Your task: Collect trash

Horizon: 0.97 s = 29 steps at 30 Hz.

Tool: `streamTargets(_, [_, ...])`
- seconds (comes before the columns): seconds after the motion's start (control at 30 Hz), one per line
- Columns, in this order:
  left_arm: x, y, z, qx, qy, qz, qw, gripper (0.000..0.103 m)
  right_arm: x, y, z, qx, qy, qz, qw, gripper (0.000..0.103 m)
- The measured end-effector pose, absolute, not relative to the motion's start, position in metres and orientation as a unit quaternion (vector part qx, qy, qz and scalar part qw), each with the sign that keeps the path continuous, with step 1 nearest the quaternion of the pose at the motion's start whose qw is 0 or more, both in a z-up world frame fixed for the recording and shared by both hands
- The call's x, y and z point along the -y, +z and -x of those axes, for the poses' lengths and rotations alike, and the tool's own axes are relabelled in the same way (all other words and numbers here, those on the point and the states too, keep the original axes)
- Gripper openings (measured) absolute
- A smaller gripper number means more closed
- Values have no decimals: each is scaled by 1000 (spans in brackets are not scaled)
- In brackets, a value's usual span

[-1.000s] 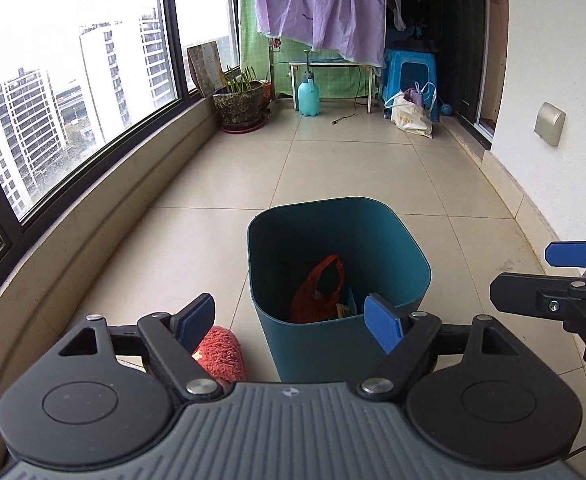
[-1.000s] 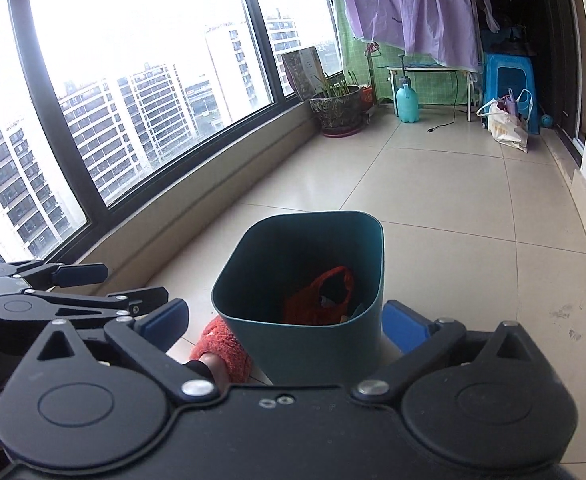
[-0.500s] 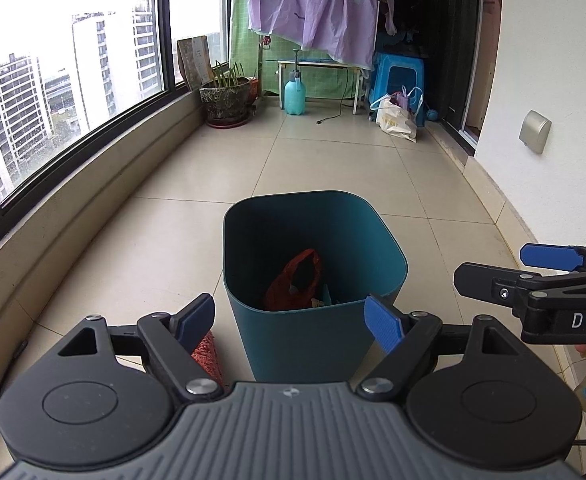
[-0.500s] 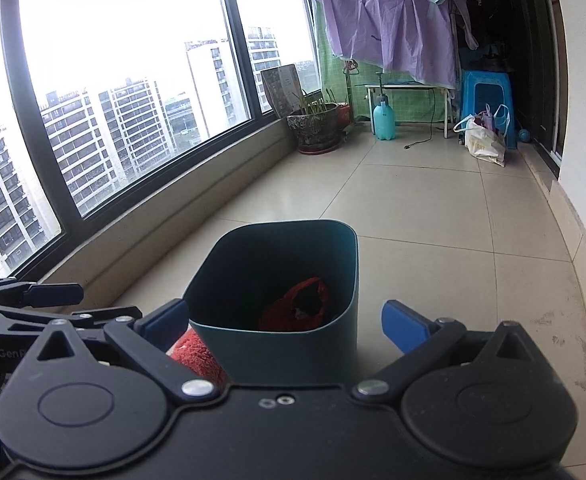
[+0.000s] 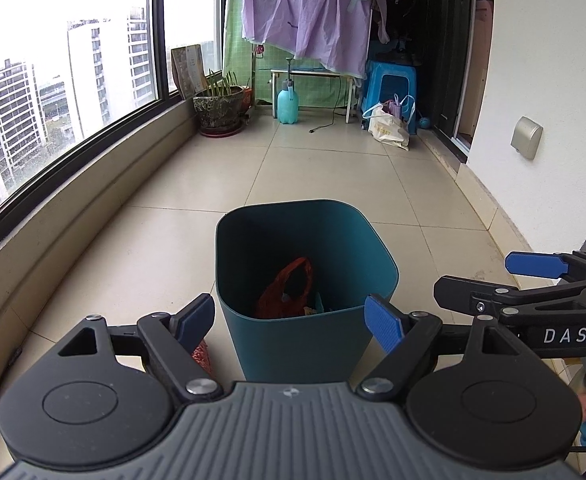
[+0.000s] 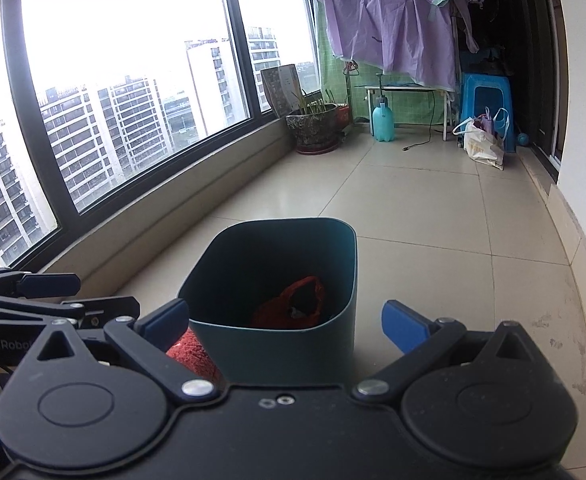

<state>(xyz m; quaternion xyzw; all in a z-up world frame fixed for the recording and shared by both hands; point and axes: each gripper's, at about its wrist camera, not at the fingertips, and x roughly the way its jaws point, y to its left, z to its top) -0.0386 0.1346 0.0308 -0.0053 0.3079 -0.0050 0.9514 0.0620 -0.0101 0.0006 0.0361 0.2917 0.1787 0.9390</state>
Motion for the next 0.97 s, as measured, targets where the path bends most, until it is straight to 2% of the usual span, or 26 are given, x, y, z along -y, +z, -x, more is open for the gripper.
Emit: streamTargets(0.97, [-131,34,39,-308,-8,7,951,82,3,3,-61,-298,168,-42,939,103])
